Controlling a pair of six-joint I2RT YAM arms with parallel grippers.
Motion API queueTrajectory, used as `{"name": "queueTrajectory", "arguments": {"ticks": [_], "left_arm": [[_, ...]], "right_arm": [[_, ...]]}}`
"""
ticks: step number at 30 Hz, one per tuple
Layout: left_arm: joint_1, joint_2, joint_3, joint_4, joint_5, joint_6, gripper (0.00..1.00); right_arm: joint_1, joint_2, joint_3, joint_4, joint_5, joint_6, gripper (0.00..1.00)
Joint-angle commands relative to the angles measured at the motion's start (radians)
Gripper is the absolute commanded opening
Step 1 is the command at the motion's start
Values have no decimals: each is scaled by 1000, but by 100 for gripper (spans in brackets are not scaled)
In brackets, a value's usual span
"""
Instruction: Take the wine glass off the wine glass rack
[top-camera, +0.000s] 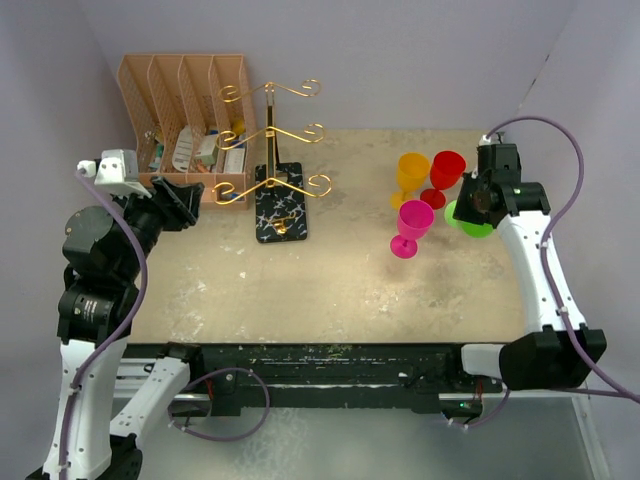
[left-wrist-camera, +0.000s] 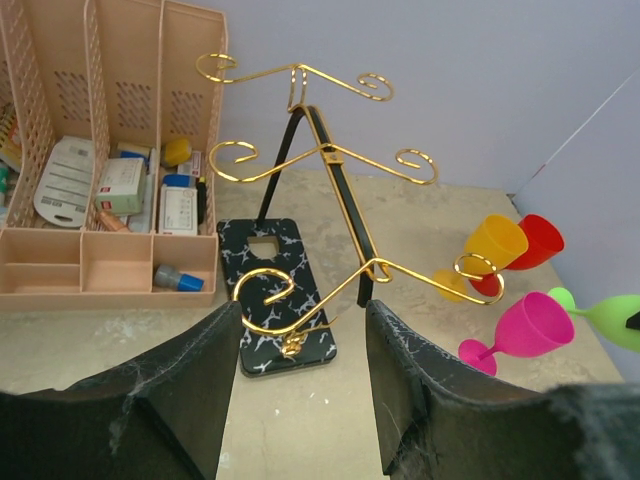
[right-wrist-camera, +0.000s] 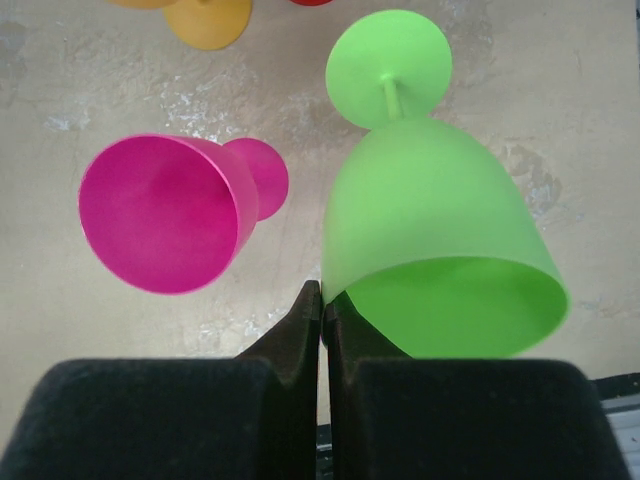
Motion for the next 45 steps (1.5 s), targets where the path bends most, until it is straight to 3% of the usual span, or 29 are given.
{"name": "queueTrajectory", "arguments": {"ticks": [1, 9, 24, 31, 45], "left_arm": [[-12, -12, -22, 16, -50, 44, 56], [-19, -12, -17, 10, -57, 57, 56], [-33, 11, 15, -6, -87, 83, 56], [-50, 77, 65, -28, -109, 88, 56], [-50, 179, 174, -66, -98, 74, 56]], "right_arm": [[-30, 45, 22, 61, -103, 12, 0], [-30, 117, 32, 34, -161, -23, 0], [-29, 104, -2, 6, -96, -23, 0], [-27, 122, 4, -7, -164, -36, 0], [-8, 188, 24, -11, -142, -45, 0]]}}
